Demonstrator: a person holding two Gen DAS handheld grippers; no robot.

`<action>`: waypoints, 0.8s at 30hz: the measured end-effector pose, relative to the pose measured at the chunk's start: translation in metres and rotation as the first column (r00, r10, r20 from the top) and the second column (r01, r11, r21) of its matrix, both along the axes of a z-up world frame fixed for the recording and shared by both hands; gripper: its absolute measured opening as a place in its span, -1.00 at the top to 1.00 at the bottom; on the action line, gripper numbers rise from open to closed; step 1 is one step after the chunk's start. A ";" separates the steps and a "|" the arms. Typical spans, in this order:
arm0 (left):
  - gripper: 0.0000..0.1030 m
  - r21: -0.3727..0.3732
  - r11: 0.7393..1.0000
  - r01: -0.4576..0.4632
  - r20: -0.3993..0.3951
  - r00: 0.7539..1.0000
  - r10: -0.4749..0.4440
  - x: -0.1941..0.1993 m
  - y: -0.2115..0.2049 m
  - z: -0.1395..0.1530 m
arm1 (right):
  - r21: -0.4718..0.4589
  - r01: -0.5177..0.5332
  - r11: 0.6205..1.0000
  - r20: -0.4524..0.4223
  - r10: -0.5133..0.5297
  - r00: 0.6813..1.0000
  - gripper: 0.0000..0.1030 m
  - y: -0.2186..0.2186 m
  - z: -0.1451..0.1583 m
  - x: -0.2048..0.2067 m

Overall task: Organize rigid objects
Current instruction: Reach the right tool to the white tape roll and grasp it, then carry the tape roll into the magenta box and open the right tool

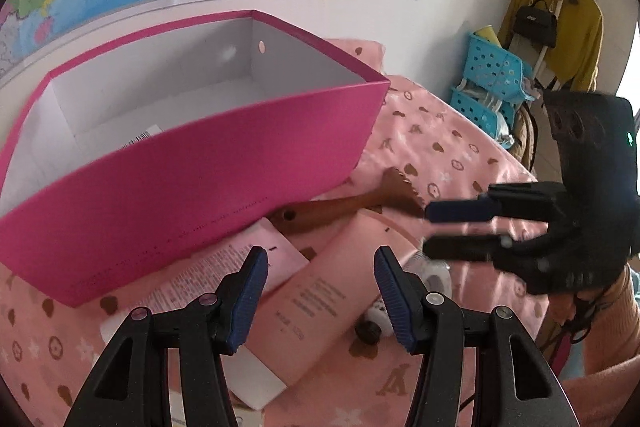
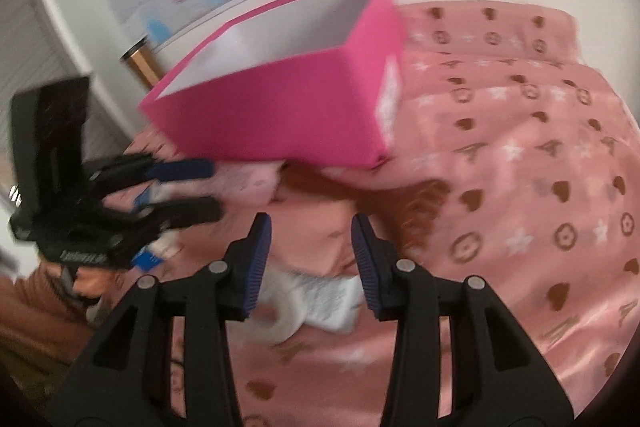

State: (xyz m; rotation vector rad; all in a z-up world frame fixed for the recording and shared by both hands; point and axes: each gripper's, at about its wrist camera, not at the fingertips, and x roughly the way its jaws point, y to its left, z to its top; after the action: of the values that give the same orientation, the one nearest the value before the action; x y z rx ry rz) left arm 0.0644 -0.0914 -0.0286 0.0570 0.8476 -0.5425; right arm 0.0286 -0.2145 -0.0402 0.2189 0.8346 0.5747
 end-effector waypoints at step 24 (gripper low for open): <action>0.11 -0.060 0.993 0.103 -0.062 0.992 -0.107 -0.032 -0.019 -0.007 | -0.096 -0.049 0.994 0.014 0.051 0.999 0.67 0.017 -0.006 -0.015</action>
State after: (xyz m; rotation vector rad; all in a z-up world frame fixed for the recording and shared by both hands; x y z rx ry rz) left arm 0.0327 -0.1107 -0.0352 0.0326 0.8962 -0.6701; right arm 0.0133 -0.1974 -0.0466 0.1060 0.8512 0.5813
